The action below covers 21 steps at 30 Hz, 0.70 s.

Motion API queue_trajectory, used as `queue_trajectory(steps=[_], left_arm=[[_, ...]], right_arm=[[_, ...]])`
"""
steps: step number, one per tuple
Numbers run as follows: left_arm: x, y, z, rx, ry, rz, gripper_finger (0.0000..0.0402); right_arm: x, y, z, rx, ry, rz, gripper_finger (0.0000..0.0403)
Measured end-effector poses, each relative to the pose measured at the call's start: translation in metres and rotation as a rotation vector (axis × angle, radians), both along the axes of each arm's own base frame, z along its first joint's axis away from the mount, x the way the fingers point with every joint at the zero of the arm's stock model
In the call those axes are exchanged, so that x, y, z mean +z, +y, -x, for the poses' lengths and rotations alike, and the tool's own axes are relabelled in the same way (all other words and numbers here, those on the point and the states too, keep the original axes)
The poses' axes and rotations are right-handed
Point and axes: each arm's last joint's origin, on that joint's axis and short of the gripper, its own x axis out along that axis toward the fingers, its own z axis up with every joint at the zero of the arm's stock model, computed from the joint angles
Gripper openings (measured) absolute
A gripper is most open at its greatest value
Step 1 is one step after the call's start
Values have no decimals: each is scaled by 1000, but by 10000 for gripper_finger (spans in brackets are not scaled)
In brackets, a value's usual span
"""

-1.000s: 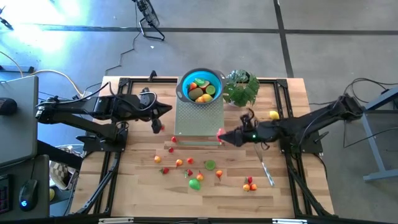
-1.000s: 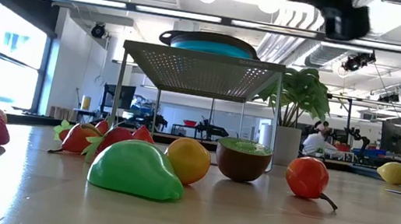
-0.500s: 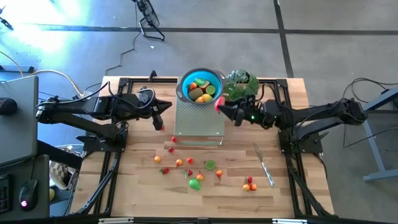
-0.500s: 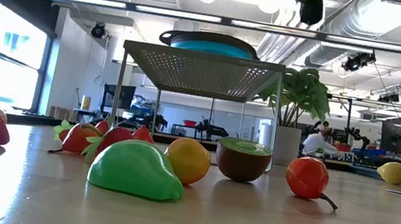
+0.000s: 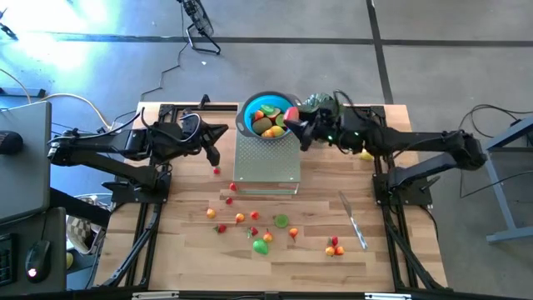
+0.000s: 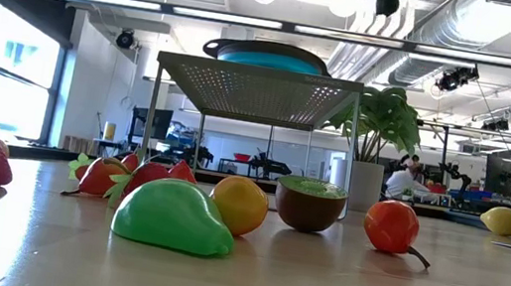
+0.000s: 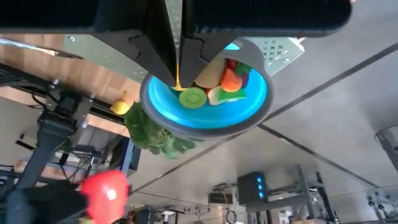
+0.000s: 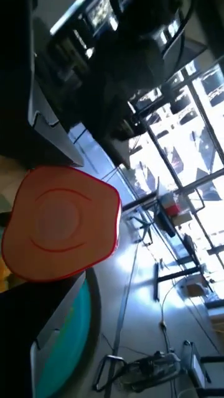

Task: Pick & Place Fruit
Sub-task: Put the red apple in the blue bowl on the shelf

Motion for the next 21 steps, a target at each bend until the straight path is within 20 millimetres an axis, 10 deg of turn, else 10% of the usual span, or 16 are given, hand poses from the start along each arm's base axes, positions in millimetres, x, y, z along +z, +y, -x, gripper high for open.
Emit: queue_trajectory(steps=[9, 21], left_arm=[[-2, 0, 0, 3, 16, 1, 14], [-1, 1, 1, 49, 38, -46, 14]], right_arm=[[2, -33, -28, -32, 136, 45, 252], [-48, -68, -61, -29, 320, 33, 252]])
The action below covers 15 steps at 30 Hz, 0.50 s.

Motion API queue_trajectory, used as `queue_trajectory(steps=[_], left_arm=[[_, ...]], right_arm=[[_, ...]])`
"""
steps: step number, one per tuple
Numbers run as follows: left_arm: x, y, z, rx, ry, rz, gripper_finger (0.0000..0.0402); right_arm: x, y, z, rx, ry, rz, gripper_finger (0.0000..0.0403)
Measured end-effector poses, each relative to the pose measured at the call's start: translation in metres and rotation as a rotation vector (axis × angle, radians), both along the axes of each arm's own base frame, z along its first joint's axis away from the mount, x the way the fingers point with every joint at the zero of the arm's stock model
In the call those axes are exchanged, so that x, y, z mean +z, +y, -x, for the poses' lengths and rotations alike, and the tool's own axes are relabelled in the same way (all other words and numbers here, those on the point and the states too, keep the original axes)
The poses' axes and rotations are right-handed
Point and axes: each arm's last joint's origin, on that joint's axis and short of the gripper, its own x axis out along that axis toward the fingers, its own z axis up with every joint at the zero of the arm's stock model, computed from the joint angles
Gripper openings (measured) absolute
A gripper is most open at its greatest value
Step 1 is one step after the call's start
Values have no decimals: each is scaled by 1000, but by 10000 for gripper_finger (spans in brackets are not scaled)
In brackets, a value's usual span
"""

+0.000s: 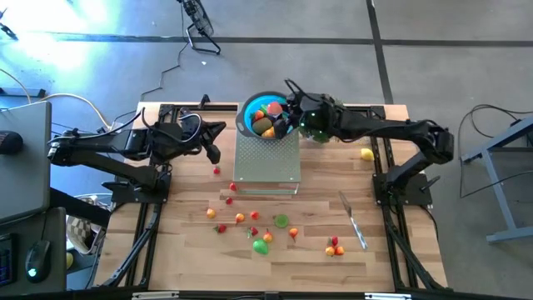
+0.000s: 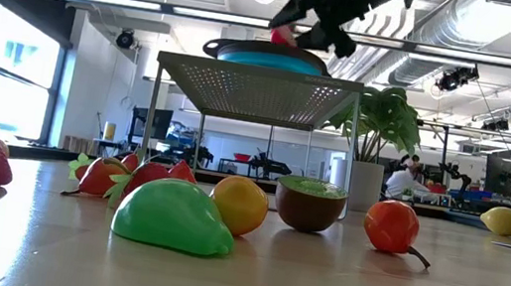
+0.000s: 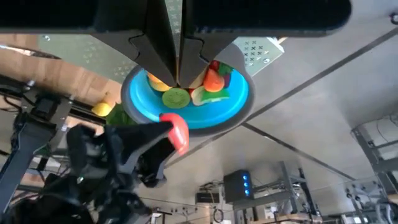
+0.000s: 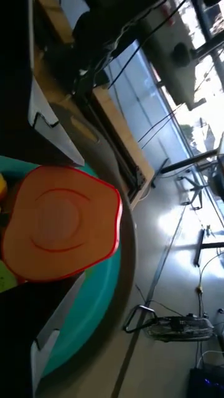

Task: Pick & Place Fruit
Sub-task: Put the red apple in the blue bowl on the shelf

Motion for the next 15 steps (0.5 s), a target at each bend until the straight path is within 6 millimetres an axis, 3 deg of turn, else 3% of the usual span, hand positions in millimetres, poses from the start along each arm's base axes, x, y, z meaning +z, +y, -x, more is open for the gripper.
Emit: queue_trajectory(steps=[15], left_arm=[[0, 0, 0, -6, 20, -25, 14]], right_arm=[[-12, -9, -1, -2, 195, 201, 252]])
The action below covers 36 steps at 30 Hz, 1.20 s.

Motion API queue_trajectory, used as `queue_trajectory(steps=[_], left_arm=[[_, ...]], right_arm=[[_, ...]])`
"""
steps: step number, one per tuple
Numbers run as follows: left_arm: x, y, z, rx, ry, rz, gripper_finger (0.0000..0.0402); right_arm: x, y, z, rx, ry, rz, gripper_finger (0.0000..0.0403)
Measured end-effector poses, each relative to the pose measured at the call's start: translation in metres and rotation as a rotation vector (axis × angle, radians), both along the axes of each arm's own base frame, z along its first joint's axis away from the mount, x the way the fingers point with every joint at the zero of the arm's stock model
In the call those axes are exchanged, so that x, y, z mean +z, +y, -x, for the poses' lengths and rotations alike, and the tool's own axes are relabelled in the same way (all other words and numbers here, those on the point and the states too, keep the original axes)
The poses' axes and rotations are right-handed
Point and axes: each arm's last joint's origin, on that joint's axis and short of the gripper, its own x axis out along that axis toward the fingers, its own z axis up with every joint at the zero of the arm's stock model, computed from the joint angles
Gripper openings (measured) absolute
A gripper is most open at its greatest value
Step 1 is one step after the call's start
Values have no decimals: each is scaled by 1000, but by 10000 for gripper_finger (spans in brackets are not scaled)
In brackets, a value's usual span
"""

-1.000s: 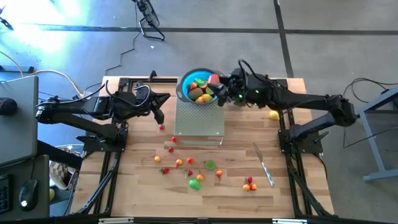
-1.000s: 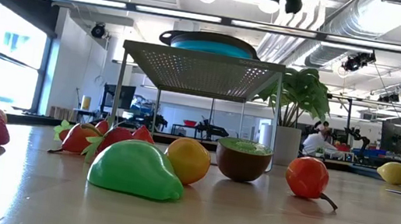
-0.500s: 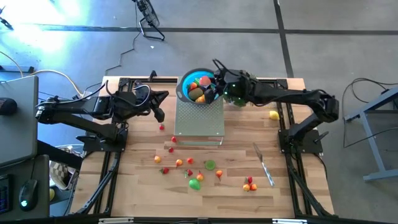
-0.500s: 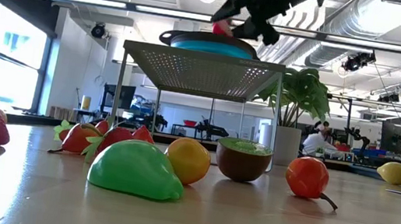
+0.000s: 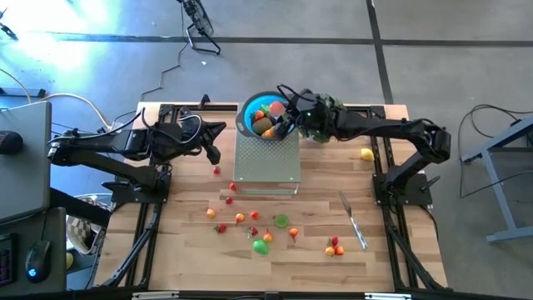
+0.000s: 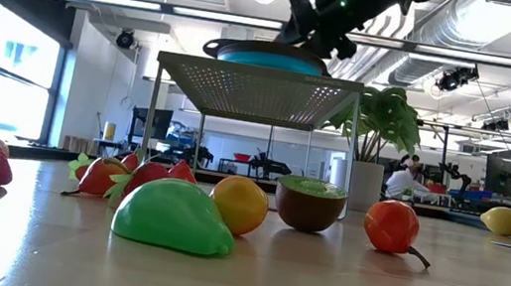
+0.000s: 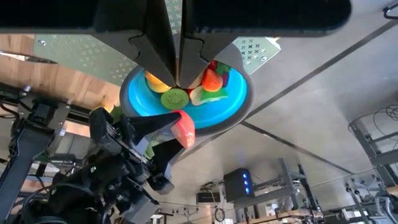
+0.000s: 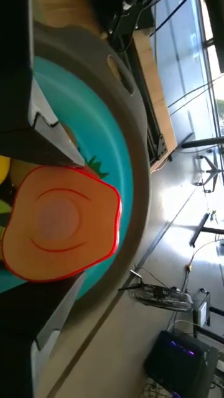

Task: Pick & Place Fruit
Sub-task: Put the red apple in the blue bowl on the shelf, then put the blue table knife on the shelf

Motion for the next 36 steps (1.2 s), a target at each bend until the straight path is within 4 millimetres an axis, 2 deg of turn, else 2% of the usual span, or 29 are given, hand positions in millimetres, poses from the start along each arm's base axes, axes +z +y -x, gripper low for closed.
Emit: queue_trajectory(steps=[7, 19, 25, 31, 36], left_arm=[[-1, 0, 0, 0, 13, -1, 14], [-2, 0, 1, 0, 22, 1, 14], [-2, 0, 1, -3, 24, 1, 14], [-2, 0, 1, -3, 26, 0, 14], [-2, 0, 1, -3, 26, 0, 14]], right_arm=[[-9, 0, -6, 38, 61, 47, 261], [-7, 3, -6, 70, 67, 66, 339], [24, 12, 12, 73, -22, 99, 339], [55, 32, 34, 63, -99, 137, 322], [70, 48, 60, 50, -116, 64, 310]])
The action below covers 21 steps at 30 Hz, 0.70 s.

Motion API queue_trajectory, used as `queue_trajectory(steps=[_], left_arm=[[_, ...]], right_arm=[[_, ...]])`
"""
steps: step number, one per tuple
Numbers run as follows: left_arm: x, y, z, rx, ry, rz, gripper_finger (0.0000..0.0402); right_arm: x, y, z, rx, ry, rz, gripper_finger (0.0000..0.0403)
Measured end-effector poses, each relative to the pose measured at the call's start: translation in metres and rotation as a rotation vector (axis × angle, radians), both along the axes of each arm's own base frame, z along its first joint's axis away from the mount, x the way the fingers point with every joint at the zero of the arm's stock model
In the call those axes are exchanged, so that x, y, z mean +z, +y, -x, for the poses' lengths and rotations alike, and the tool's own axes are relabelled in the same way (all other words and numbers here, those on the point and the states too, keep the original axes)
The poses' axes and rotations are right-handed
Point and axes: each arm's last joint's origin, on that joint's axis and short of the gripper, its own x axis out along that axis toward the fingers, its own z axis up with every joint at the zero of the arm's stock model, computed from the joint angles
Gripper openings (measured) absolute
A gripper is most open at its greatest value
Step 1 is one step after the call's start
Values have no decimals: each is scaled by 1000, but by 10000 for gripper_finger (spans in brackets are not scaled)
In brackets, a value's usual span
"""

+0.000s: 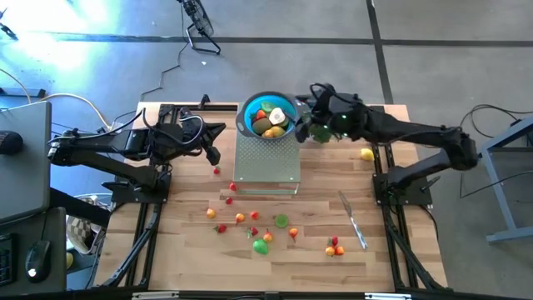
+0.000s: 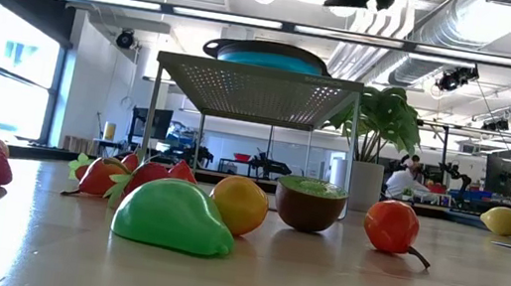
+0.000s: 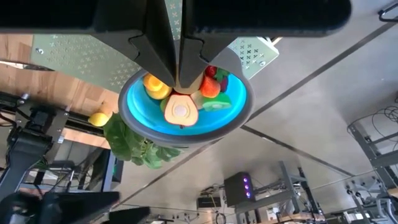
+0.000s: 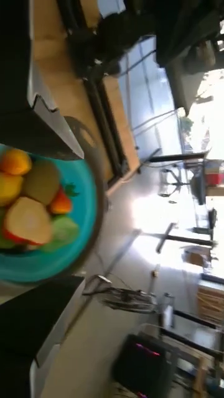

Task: Pick & Place Fruit
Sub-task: Put the blue table knife on the shelf

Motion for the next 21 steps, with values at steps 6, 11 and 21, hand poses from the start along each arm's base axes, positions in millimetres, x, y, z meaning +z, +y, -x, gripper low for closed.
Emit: queue_trajectory(steps=[6, 11, 21], left_arm=[[0, 0, 0, 0, -1, 0, 14], [0, 0, 0, 0, 0, 0, 14], [0, 0, 0, -16, 0, 5, 14]], right_arm=[[0, 15, 31, -5, 81, -168, 297], [-12, 25, 53, -26, 221, -333, 283], [-42, 36, 92, -113, 666, -558, 266]])
